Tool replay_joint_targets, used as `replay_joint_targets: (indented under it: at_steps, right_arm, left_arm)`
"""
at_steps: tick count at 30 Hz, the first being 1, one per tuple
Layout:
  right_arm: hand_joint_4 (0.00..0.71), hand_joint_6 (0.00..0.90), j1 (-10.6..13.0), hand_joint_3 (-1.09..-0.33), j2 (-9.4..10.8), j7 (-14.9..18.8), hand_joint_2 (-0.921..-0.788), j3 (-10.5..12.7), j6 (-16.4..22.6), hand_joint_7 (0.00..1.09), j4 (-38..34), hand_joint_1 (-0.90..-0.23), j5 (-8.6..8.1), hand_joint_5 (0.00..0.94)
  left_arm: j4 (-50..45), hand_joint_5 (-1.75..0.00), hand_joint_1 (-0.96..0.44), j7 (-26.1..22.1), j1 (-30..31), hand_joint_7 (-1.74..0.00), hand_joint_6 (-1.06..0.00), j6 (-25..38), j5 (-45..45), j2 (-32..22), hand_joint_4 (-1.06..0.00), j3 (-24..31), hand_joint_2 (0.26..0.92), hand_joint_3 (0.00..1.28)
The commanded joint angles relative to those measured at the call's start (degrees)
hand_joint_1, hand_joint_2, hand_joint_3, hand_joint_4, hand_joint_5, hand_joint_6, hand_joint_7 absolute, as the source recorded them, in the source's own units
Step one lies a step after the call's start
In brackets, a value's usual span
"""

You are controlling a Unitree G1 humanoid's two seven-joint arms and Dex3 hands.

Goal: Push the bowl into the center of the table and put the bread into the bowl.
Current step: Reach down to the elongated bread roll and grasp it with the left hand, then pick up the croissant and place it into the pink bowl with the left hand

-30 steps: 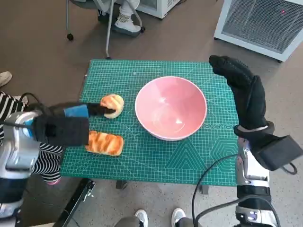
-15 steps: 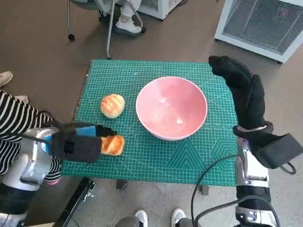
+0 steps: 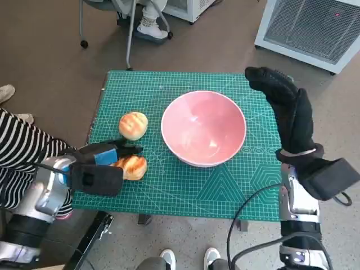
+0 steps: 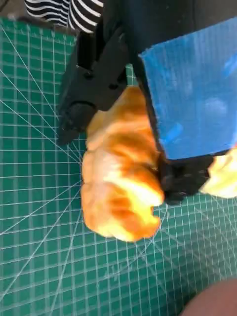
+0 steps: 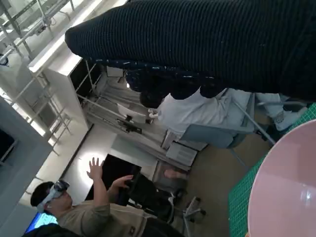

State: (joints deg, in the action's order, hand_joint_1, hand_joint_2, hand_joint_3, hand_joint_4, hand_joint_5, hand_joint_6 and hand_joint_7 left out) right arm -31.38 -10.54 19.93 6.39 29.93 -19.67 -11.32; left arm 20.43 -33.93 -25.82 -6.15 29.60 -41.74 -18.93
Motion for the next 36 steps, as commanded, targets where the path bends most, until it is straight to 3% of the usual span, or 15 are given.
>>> replay_joint_targets:
  at_steps: [1, 7, 9, 11, 12, 13, 14, 17, 21, 28, 36]
  right_arm:
    - [0.175, 0.002, 1.8, -0.738, 0.2, 0.8, -0.921, -0.1, -0.4, 0.59, -0.3, -0.769, -0.68, 0.000]
    - [0.172, 0.000, 2.0, -0.743, 0.2, 1.3, -0.921, 0.0, -0.4, 0.59, -0.4, -0.767, -0.93, 0.000]
    - [0.172, 0.000, 2.0, -0.743, 0.2, 1.4, -0.921, 0.1, -0.5, 0.59, -0.4, -0.766, -1.03, 0.000]
    - [0.173, -0.001, 2.0, -0.743, 0.2, 1.4, -0.921, 0.2, -0.6, 0.59, -0.3, -0.766, -1.03, 0.000]
    - [0.173, -0.001, 2.0, -0.743, 0.2, 1.4, -0.921, 0.2, -0.7, 0.59, -0.3, -0.766, -1.02, 0.000]
    - [0.173, -0.001, 2.1, -0.743, 0.2, 1.4, -0.921, 0.2, -0.7, 0.59, -0.3, -0.765, -1.00, 0.000]
    - [0.173, -0.001, 2.1, -0.744, 0.2, 1.3, -0.921, 0.2, -0.7, 0.59, -0.2, -0.763, -0.99, 0.000]
    - [0.172, -0.001, 2.1, -0.744, 0.2, 1.4, -0.921, 0.2, -0.7, 0.59, -0.3, -0.761, -1.07, 0.000]
    - [0.173, -0.001, 2.1, -0.743, 0.2, 1.5, -0.921, 0.3, -0.7, 0.59, -0.6, -0.759, -1.16, 0.000]
    - [0.168, -0.001, 1.8, -0.746, 0.1, 1.9, -0.921, 0.5, -0.6, 0.59, -1.3, -0.758, -1.33, 0.000]
    - [0.166, -0.001, 1.3, -0.747, 0.2, 1.9, -0.921, 0.6, -0.7, 0.59, -1.8, -0.751, -1.34, 0.000]
  left_arm:
    - [3.2, -0.01, -0.07, 5.3, 1.7, 0.00, -0.33, -1.2, 3.7, 2.3, -0.16, -2.5, 0.722, 0.01]
    - [5.8, -0.05, -0.02, 13.3, 1.9, -0.03, -0.40, -4.0, 8.2, 2.4, -0.30, -3.9, 0.769, 0.03]
    - [6.0, -0.06, 0.00, 15.3, 1.8, -0.07, -0.48, -4.7, 9.7, 2.0, -0.39, -4.5, 0.798, 0.04]
    - [5.8, -0.12, 0.02, 16.5, 1.9, -0.31, -0.54, -5.4, 10.5, 1.5, -0.56, -4.6, 0.840, 0.02]
    - [5.6, -0.32, 0.02, 16.9, 1.9, -0.50, -0.55, -5.8, 10.7, 1.3, -0.58, -4.6, 0.856, 0.04]
    - [4.9, -0.64, 0.01, 16.9, 2.1, -0.80, -0.54, -6.4, 10.4, 0.8, -0.58, -4.2, 0.880, 0.08]
    - [4.4, -0.83, 0.01, 17.0, 2.3, -0.94, -0.56, -6.9, 10.1, 0.5, -0.63, -4.0, 0.890, 0.09]
    - [-0.1, -1.04, 0.00, 14.8, 3.8, -1.09, -0.61, -7.8, 7.4, -1.3, -0.69, -1.9, 0.894, 0.09]
    - [-8.9, -1.13, 0.00, 8.7, 6.2, -1.14, -0.64, -8.3, -0.6, -3.6, -0.71, 2.8, 0.893, 0.09]
    - [-23.7, -1.08, 0.00, -0.9, 8.3, -1.19, -0.65, -4.0, -14.6, -5.3, -0.73, 11.3, 0.890, 0.09]
    - [-31.4, -1.12, 0.00, -2.8, 0.5, -1.21, -0.63, -1.9, -20.9, -4.3, -0.70, 17.5, 0.902, 0.10]
